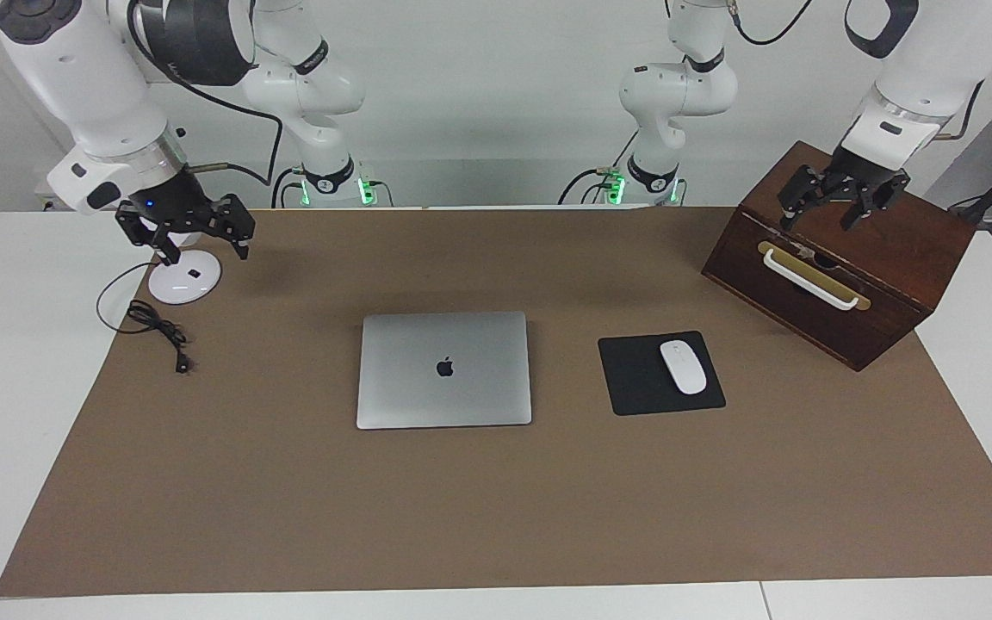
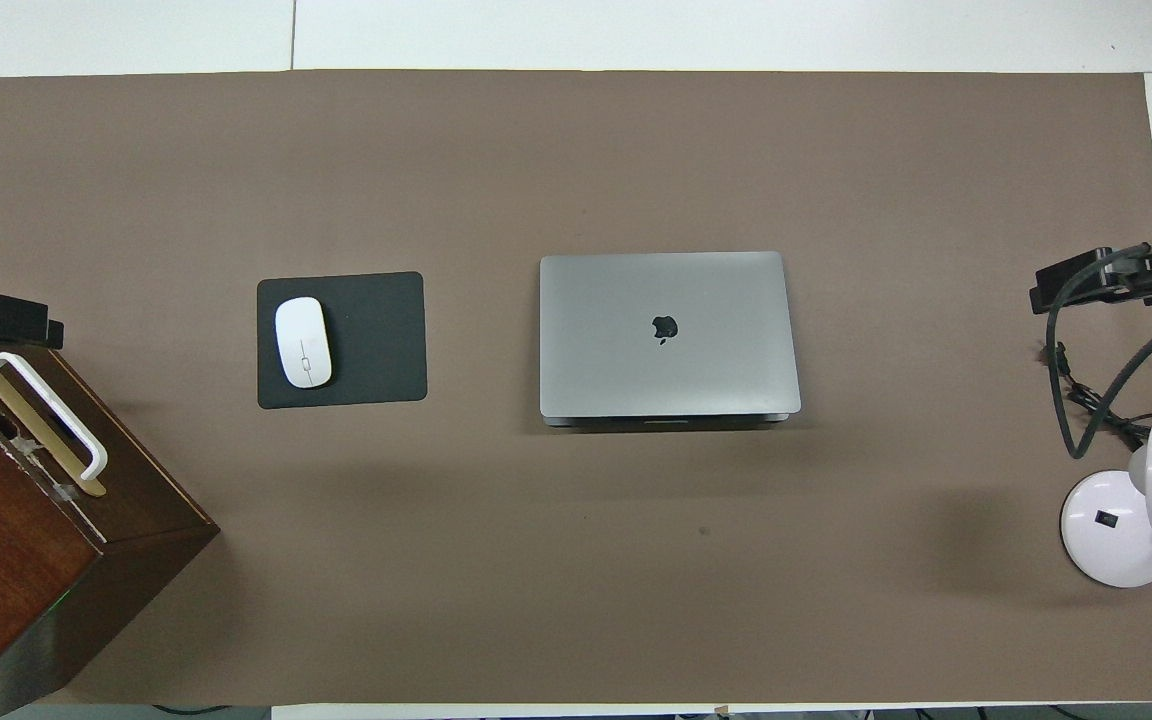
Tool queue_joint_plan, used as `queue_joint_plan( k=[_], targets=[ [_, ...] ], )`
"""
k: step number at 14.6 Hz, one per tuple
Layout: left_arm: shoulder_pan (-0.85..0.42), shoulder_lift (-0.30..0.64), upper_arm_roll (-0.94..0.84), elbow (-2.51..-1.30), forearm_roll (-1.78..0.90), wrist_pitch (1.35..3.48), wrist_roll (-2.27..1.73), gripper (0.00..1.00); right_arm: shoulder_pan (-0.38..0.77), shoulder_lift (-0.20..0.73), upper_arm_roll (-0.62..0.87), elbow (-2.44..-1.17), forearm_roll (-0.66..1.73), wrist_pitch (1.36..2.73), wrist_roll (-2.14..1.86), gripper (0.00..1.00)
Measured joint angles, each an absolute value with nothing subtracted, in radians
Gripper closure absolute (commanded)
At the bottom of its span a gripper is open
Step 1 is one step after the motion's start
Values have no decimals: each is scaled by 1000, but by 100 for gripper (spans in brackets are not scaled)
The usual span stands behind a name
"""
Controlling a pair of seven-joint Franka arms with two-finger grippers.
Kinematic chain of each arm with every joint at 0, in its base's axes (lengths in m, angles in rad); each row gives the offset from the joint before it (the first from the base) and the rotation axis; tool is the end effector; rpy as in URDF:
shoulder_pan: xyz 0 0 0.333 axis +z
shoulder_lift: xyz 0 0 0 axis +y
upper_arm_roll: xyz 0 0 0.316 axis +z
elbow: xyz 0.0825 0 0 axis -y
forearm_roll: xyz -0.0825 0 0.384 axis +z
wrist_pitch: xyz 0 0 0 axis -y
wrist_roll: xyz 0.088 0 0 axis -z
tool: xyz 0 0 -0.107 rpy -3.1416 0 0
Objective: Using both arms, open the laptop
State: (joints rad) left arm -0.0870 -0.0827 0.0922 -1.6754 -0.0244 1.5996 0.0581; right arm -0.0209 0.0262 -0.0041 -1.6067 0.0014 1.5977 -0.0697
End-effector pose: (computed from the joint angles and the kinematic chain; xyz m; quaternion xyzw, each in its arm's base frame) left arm 0.5307 0.0022 0.6223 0.9995 -0.0263 0.0038 0.0159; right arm 0.5631 -0.0139 0.5952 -0.9996 -0.0223 0.0175 0.0015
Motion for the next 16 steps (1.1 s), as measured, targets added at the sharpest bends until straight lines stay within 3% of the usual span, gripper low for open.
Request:
queue_joint_plan(
  k=[14, 15, 16],
  targets=[
    [-88, -83, 90, -1676, -24, 1660, 58, 0, -19, 26, -1, -1608, 1, 1598, -70, 0],
    [-88, -83, 90, -1676, -24, 1663, 58, 40, -19, 26, -2, -1610, 1, 1598, -70, 0],
    [-88, -83, 89, -1676, -24, 1667, 57, 99, -19, 26, -2, -1614, 1, 1598, -70, 0]
  ],
)
